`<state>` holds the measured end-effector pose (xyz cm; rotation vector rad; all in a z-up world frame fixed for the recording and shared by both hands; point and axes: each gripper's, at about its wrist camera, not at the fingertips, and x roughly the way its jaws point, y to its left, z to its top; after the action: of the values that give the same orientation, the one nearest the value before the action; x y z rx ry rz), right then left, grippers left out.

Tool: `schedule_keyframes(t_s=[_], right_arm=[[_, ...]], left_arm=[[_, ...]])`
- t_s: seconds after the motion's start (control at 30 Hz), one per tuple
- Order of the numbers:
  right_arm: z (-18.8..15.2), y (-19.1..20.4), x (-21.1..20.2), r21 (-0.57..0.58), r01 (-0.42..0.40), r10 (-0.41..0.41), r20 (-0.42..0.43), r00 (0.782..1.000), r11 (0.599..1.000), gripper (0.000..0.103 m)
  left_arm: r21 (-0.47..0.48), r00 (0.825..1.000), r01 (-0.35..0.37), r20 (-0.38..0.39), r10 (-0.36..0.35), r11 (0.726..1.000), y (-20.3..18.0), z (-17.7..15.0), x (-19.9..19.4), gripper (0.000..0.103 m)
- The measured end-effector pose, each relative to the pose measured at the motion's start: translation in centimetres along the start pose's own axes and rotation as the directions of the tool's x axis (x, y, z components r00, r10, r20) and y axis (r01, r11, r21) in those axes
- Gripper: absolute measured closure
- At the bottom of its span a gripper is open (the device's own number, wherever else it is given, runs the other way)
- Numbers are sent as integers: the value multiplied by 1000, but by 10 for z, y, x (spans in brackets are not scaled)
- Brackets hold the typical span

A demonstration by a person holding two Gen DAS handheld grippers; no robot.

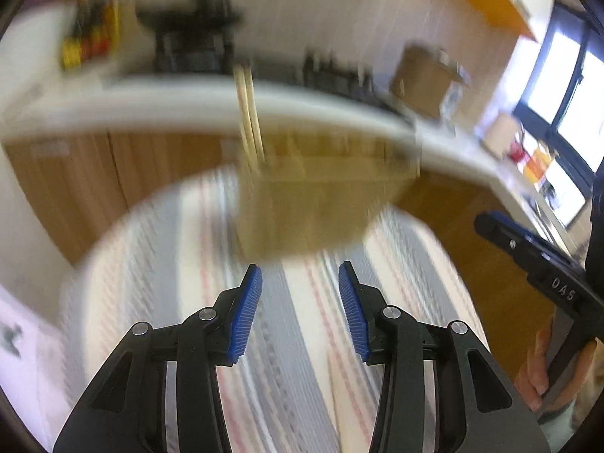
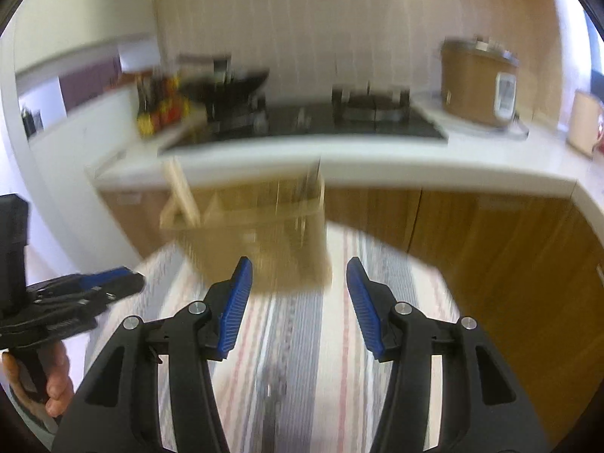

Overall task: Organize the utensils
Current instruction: 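Close the left gripper on the last chopstick while the right gripper grasps the last clear spoon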

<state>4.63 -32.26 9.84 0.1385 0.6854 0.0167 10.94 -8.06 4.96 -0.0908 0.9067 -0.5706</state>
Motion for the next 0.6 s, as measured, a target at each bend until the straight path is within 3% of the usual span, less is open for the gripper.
schedule_keyframes(t_s=[0.13,0.27,0.33,0.37,0.6], right_arm=[[-20,-1,14,17,-27,29,-151,988,999,55],[-35,-5,23,36,-19,27,-224,974,999,55],[-42,-9,25,52,-24,36,-250,968,998,55],[-45,-12,26,64,-30,46,-263,964,997,55],[-56,-14,36,75,-35,57,-321,946,997,55]], left_arm=[[29,970,43,-239,-34,999,-4,-34,45,74],[42,915,66,-401,-44,997,-14,-62,81,88],[50,910,45,-414,-21,998,-18,-69,89,94],[69,918,25,-396,4,997,-21,-70,89,94],[113,905,-25,-419,70,993,-35,-70,98,94]])
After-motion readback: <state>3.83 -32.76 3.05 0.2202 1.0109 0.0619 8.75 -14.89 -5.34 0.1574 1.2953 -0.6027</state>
